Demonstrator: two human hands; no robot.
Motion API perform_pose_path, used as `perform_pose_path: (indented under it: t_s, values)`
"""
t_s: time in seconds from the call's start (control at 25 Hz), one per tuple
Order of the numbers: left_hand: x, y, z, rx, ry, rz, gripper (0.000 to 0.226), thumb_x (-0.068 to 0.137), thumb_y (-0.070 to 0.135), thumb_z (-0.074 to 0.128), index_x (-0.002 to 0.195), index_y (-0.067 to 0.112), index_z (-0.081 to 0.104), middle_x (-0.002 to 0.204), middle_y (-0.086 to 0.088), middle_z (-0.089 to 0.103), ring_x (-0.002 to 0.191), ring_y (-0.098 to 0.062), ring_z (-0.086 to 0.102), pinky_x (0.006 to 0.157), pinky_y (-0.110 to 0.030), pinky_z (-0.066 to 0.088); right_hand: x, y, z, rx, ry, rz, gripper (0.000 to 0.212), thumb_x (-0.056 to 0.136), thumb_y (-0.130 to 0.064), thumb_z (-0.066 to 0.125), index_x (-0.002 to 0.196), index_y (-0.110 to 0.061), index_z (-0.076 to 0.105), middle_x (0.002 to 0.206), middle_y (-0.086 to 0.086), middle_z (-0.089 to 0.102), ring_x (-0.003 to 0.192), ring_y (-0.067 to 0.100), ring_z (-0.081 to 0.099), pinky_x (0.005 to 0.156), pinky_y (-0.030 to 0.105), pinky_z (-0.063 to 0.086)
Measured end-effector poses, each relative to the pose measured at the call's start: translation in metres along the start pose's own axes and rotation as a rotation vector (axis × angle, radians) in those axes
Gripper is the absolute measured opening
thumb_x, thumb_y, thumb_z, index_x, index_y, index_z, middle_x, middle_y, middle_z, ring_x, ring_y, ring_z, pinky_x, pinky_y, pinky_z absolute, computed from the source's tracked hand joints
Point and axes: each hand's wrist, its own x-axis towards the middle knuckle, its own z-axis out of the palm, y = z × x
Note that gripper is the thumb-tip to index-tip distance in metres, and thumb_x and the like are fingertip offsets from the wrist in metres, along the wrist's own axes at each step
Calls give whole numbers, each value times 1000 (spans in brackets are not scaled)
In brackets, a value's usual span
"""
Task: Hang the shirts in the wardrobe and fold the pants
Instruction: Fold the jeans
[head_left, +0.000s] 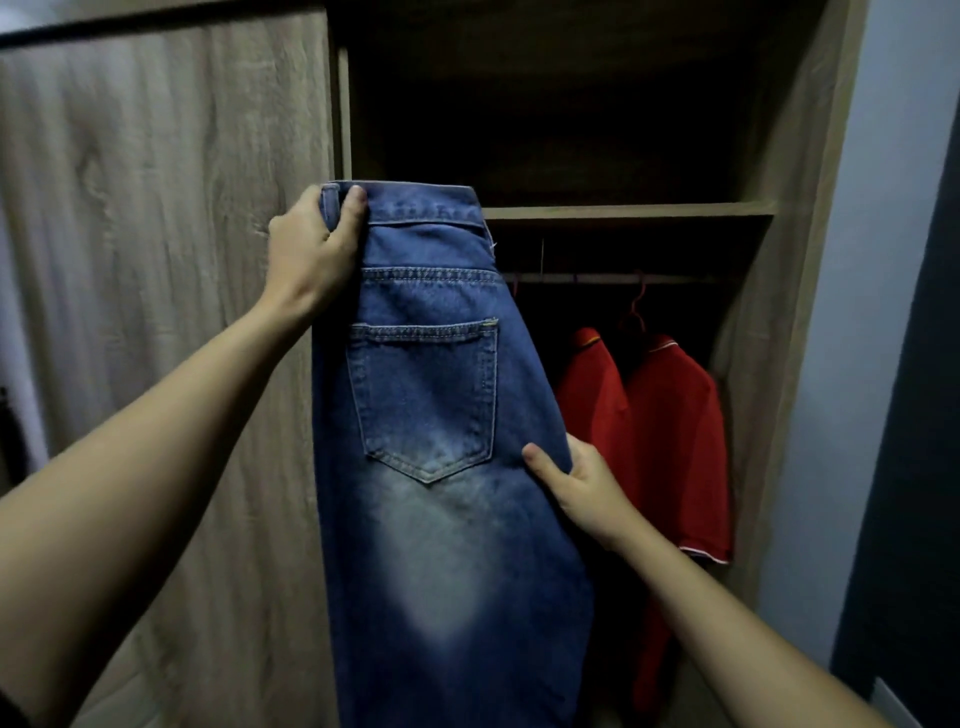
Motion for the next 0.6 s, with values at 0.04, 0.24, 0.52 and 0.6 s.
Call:
perform_pose_path:
  t_s: [0.04, 0.24, 0.52, 0.6]
  values:
    - [11, 4, 1, 62, -42, -87, 46, 95, 46, 43, 113, 8, 61, 108, -13, 65, 103, -26, 60, 84, -30, 42, 4, -7, 2, 30, 2, -4, 15, 84, -34, 57, 91, -23, 65, 85, -15, 72, 83, -4, 65, 73, 16, 50]
    - [26, -19, -1, -978, -482, -747, 84, 81, 78, 28, 123, 12, 59, 112, -13, 69, 93, -23, 70, 71, -31, 57, 44, -43, 5, 145, 139, 83, 14, 92, -26, 56, 94, -18, 67, 93, -5, 71, 84, 4, 65, 74, 17, 52]
    - [-111, -74, 32, -905, -791, -957, 51, 74, 45, 69, 102, 2, 70, 93, -16, 72, 82, -26, 69, 73, -30, 54, 52, -33, -6, 209, 230, 396, 19, 89, -25, 61, 93, -7, 68, 83, 5, 69, 74, 16, 66, 63, 22, 53]
    - [-112, -80, 35, -841, -692, -905, 47, 59, 14, 74, 102, -2, 67, 83, -14, 73, 82, -28, 66, 67, -27, 56, 41, -34, -17, 262, 38, 472, 10, 86, -12, 63, 93, -6, 67, 82, 8, 70, 67, 14, 68, 61, 22, 56]
